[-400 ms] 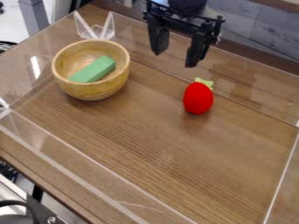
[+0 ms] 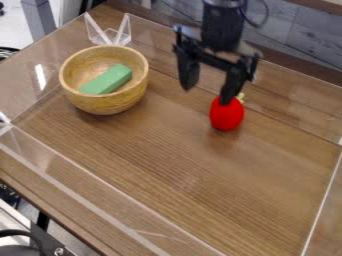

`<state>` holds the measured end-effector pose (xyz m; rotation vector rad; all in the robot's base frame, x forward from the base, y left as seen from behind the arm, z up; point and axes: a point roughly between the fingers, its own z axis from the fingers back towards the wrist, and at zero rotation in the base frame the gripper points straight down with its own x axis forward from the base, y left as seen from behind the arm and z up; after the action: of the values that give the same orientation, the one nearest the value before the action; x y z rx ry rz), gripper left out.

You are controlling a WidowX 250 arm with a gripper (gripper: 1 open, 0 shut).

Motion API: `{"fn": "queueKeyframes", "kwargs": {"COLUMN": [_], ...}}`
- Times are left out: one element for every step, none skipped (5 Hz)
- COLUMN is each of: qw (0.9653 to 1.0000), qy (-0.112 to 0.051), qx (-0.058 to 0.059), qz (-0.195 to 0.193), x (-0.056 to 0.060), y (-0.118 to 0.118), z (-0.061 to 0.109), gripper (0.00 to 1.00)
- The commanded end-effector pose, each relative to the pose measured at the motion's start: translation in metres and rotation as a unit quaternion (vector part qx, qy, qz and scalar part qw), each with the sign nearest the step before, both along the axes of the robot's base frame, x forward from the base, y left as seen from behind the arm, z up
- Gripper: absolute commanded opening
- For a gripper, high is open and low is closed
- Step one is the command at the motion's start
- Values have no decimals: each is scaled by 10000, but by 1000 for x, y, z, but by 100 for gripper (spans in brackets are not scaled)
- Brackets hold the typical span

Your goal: Move the red fruit to the left

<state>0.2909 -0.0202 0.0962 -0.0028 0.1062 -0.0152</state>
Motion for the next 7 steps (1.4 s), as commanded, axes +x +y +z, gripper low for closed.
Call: {"fn": "queueKeyframes", "kwargs": {"qw": [9997, 9996, 9996, 9995, 9994, 9992, 9991], "qy": [-231, -258, -281, -301, -338, -379, -398], "qx": [43, 61, 65, 74, 104, 116, 128], "qz": [2, -2, 3, 3, 27, 64, 64], "x": [8, 9, 10, 10, 7, 5, 6], "y": [-8, -11, -10, -9, -8, -7, -7], "z": [-3, -12, -16, -16, -13, -9, -10], "gripper": [100, 100, 0, 0, 100, 100, 0]}}
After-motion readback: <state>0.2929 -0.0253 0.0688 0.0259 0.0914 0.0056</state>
